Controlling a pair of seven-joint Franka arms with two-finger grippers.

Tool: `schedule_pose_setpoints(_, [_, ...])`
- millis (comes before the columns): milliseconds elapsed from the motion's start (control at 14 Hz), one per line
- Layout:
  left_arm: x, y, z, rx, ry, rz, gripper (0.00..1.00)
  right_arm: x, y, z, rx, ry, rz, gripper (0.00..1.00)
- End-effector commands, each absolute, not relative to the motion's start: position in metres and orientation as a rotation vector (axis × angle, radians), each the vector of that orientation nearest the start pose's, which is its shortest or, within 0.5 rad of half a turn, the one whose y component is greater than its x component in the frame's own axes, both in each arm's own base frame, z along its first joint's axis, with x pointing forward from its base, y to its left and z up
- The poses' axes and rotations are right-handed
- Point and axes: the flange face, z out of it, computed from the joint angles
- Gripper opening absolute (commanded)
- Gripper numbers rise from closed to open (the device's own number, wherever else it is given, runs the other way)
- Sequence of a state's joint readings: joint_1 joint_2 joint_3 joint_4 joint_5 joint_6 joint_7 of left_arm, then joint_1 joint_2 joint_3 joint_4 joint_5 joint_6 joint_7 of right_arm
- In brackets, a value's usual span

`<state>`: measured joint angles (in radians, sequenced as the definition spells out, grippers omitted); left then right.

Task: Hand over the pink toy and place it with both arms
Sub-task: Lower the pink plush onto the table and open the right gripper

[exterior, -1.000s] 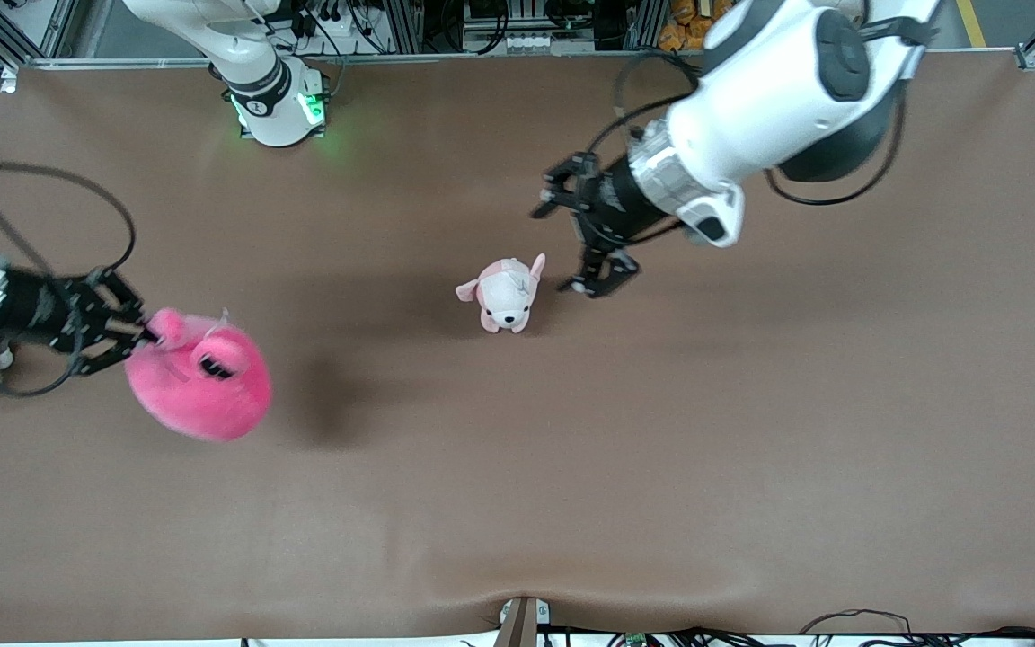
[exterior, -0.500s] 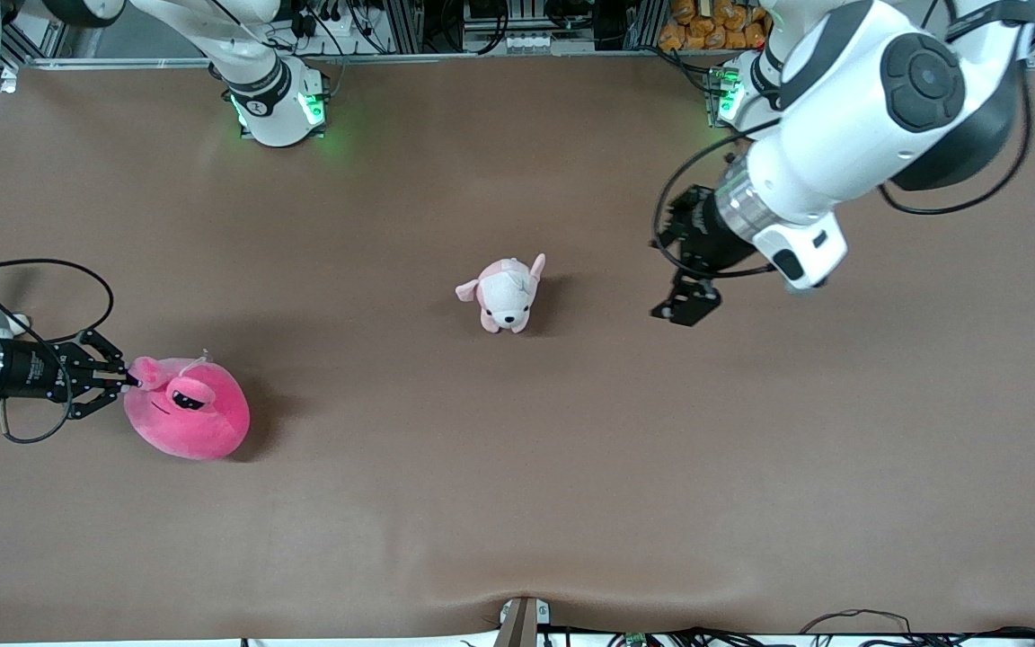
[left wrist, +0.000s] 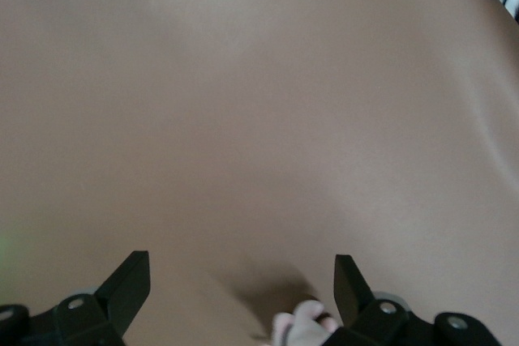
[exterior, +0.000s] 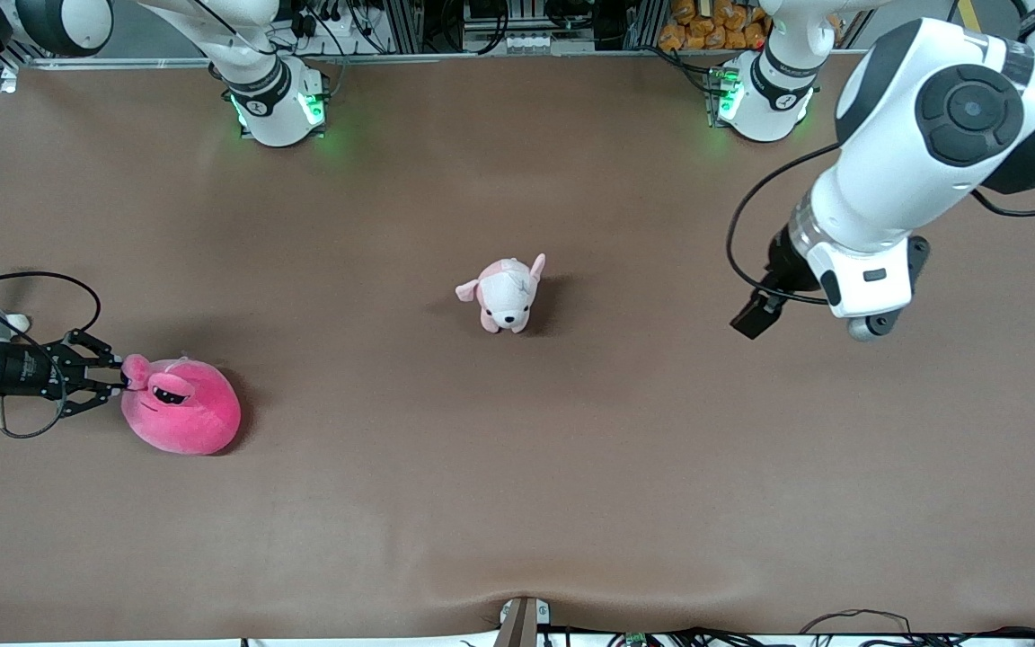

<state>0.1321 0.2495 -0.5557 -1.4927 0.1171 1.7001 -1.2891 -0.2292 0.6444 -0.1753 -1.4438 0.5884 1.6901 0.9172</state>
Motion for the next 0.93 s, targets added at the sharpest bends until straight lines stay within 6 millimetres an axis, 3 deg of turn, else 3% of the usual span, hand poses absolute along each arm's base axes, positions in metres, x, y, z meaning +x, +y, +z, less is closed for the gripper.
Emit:
schedule_pose_setpoints(0, [0.597, -0.177, 0.560, -2.931, -1.078, -0.004, 1.00, 0.673, -0.179, 0.378, -2.051, 1.711, 0.599, 1.00])
schedule_pose_setpoints(143, [0.600, -0.156, 0.561, -2.971, -0.828, -0.009, 1.00, 0.685, -0.151, 0.438, -2.132, 1.587, 0.588, 1.00])
schedule_pose_setpoints(286, [0.605, -0.136, 0.566, -2.963, -0.673, -0.045, 1.00, 0.685, -0.110, 0.494, -2.230, 1.480, 0.550, 1.00])
schedule_pose_setpoints(357, [0.605, -0.133, 0.570, -2.966, -0.631, -0.044, 1.00, 0.679, -0.089, 0.523, -2.300, 1.440, 0.504, 1.00])
schedule_pose_setpoints(571, [0.603, -0.131, 0.580, -2.969, -0.599, -0.043, 1.00, 0.661, -0.033, 0.582, -2.489, 1.317, 0.373, 1.00])
schedule_pose_setpoints(714, [0.596, -0.131, 0.590, -2.971, -0.526, -0.044, 1.00, 0.636, 0.005, 0.612, -2.660, 1.047, 0.370, 1.00])
schedule_pose_setpoints(857, [0.584, -0.113, 0.617, -2.973, -0.510, -0.084, 1.00, 0.615, 0.022, 0.639, -2.928, 0.599, 0.251, 1.00])
